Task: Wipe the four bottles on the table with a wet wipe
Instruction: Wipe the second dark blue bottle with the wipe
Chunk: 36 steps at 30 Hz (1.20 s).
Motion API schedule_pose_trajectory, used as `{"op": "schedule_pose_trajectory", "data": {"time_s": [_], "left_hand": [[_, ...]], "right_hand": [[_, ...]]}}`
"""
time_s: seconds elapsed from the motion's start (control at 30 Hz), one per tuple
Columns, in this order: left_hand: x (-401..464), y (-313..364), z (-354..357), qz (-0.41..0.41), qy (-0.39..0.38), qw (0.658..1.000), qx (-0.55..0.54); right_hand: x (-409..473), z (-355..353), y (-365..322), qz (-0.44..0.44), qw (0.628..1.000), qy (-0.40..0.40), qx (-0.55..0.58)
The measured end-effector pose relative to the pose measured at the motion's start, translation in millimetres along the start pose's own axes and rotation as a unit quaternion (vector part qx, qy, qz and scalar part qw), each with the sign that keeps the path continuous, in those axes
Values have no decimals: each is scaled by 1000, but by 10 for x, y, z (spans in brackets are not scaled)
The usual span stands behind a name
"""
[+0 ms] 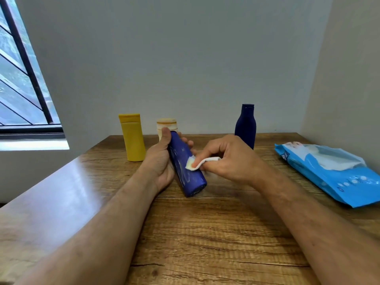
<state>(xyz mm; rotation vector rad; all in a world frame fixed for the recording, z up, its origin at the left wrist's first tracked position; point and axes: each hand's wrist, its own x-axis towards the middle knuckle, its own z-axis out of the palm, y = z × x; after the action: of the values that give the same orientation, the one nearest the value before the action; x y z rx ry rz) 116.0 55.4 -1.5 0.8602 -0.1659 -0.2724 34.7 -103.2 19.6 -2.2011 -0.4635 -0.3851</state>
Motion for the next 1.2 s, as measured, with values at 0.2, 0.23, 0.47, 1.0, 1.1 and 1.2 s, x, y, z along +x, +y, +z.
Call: {"op": "schedule_pose_trajectory", "data": {"time_s": [0.2,0.23,0.47,1.0,1.1,1.2], "left_hand": [[-24,28,-71,-12,-14,1000,0],[-38,29,-72,-26,-30,999,1],[-64,9,-26,-2,-56,997,45],[-110,-3,29,-4,-69,997,22],[-67,62,-15,39,-38,998,-24],[-65,90,-43,53,-18,998,-35]], "right_hand": [[31,108,-8,-2,998,49,-42],[45,127,-2,5,997,71,-41],[48,142,-44,22,997,67,12],[49,115,-17,16,995,97,29],[21,118,-38,29,999,-12,-25],[-11,141,-49,66,995,-75,-13]]}}
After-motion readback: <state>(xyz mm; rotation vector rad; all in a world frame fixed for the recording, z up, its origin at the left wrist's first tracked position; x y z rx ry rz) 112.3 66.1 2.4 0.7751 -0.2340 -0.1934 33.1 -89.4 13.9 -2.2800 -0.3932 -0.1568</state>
